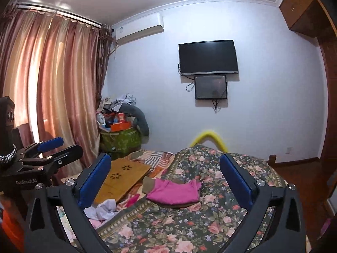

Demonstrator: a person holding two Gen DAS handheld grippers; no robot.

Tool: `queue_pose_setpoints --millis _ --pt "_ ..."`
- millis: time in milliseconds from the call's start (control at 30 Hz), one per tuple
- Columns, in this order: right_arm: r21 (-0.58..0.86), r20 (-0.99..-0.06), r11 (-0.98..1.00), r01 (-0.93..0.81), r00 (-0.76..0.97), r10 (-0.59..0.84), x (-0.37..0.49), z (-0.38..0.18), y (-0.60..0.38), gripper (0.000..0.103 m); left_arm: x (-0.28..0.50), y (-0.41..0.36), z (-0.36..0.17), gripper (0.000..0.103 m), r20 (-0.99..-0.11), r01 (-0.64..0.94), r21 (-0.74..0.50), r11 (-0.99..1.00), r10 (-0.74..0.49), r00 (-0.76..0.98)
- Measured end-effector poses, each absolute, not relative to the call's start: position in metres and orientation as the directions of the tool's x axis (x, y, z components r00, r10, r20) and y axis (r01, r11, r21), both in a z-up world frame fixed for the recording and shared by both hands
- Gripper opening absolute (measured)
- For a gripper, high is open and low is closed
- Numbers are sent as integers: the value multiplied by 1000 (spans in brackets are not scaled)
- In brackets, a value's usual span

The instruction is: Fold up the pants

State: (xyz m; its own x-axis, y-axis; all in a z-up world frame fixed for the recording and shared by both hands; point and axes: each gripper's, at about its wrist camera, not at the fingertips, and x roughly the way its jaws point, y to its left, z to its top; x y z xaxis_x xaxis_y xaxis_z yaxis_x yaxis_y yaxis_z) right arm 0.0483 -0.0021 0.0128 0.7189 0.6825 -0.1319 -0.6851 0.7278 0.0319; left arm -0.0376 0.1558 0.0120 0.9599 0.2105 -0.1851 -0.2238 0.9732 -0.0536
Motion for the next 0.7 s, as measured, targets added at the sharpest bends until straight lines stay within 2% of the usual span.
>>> queue_pose_setpoints --millis 700 --pt "51 -168 731 -681 716 678 51 6 -1 103 -31 164 -4 103 -223 -251 -53 966 234 946"
